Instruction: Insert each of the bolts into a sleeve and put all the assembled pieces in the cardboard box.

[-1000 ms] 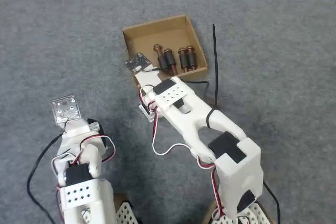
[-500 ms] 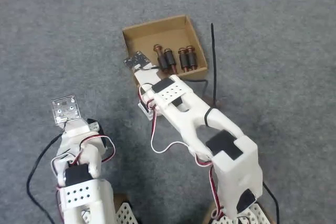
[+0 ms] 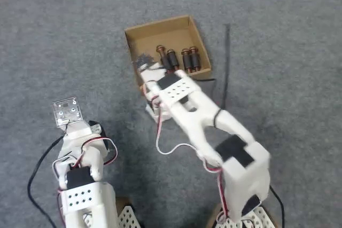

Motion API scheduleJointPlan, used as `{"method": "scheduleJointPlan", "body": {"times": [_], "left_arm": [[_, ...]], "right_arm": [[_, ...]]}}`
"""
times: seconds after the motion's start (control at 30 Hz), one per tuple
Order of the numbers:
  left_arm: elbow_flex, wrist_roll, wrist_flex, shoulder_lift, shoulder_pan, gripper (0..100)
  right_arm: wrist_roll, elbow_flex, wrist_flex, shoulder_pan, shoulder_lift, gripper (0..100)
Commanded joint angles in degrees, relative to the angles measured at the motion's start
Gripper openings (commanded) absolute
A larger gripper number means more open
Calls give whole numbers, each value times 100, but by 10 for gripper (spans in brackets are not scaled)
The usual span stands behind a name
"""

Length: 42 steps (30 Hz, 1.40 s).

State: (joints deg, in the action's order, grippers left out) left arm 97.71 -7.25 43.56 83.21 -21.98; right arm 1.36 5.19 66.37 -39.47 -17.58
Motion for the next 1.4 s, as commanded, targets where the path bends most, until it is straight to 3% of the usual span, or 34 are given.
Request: {"method": "scheduleJointPlan", "body": {"times": [0.0, 0.5, 0.73, 1.03, 1.2, 1.37], "left_arm": [[-84, 53, -114, 88, -18, 39], [-84, 44, -114, 88, -18, 37], [-84, 44, -105, 88, -18, 37], [-75, 62, -123, 88, -26, 40], [-75, 88, -422, 88, -35, 40], [-198, 914, -413, 79, 123, 39]], "right_arm": [[-185, 431, 119, 391, 1156, 6], [-220, 3516, -242, 1719, 4892, 6], [-167, 4633, -681, 3310, 5684, 6], [281, 5749, -1534, 5596, 5807, 6], [475, 6277, -1930, 6510, 5815, 6], [396, 6321, -1710, 7073, 5824, 6]]}}
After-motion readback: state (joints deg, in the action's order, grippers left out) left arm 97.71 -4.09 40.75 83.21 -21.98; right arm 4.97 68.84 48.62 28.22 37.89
